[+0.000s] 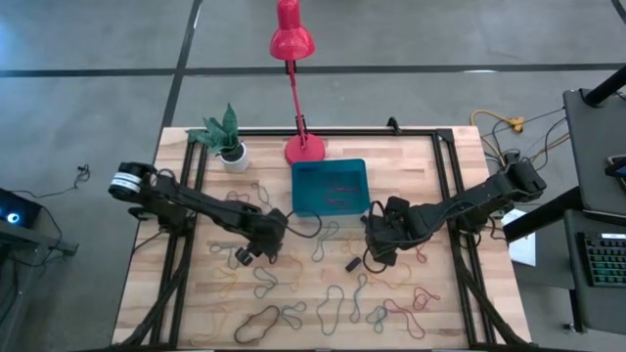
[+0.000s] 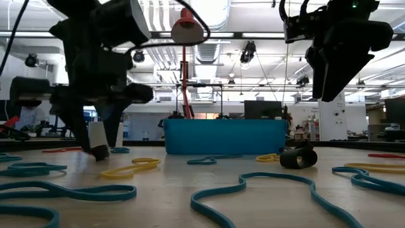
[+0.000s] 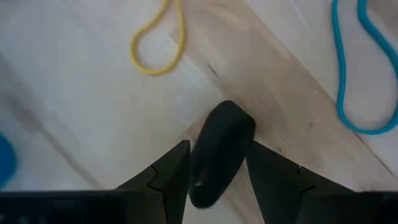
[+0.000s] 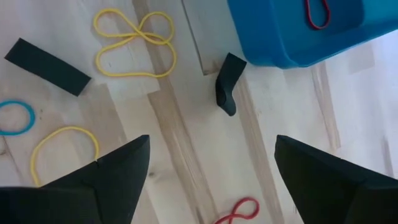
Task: Pick and place rubber bands into bin
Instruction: Put the black rubber band into the blue bin
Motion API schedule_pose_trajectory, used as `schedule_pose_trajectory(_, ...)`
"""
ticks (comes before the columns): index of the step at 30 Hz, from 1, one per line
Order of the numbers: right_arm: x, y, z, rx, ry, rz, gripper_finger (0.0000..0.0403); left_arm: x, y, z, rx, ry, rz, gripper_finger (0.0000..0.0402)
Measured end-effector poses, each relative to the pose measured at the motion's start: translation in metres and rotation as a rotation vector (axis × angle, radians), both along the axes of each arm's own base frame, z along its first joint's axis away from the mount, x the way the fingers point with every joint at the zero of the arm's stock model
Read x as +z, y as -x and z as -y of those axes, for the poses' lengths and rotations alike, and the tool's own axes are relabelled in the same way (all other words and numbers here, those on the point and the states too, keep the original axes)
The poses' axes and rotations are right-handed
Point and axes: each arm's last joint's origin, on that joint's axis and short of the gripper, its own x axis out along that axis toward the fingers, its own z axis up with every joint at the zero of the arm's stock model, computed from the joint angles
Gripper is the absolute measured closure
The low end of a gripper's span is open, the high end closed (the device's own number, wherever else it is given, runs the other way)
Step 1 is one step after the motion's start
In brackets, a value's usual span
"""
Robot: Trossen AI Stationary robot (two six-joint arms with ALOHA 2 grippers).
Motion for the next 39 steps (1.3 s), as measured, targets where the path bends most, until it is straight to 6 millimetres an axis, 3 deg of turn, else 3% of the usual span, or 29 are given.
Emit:
schedule_pose_trajectory(8,0.000,0.000,0.000,-0.008,0.001,0.003,0.0076,-0.008,-0.005,0.001,0.002,-0.006,-0.037,0.0272)
schedule_pose_trajectory(16,0.000,0.000,0.000,-0.009,0.012,0.007,0.0076,-0.005,-0.004,0.000,0.008,-0.018,-0.025,0.0387)
schedule_pose_trajectory(18,0.000,0.000,0.001,-0.010,0.019,0.010,0.0076,-0.004,-0.004,0.000,0.009,-0.019,-0.029,0.0394)
schedule_pose_trajectory(21,0.000,0.000,0.001,-0.011,0.028,0.013,0.0076,0.011,-0.006,-0.001,0.025,-0.076,-0.022,0.0399)
schedule_pose_trajectory(26,0.000,0.000,0.001,-0.029,0.026,0.020,0.0076,0.071,-0.019,-0.011,0.100,-0.138,0.149,0.0400)
schedule_pose_trajectory(31,0.001,0.000,0.002,-0.059,0.054,0.041,0.0076,0.119,-0.038,-0.045,0.240,-0.114,0.381,0.0401)
schedule_pose_trajectory(34,0.001,-0.001,0.002,-0.080,0.064,0.053,0.0076,0.120,-0.054,-0.079,0.345,-0.113,0.437,0.0401)
schedule_pose_trajectory(39,0.001,0.000,0.002,-0.084,0.065,0.049,0.0076,0.098,-0.085,-0.126,0.484,-0.080,0.425,0.0399)
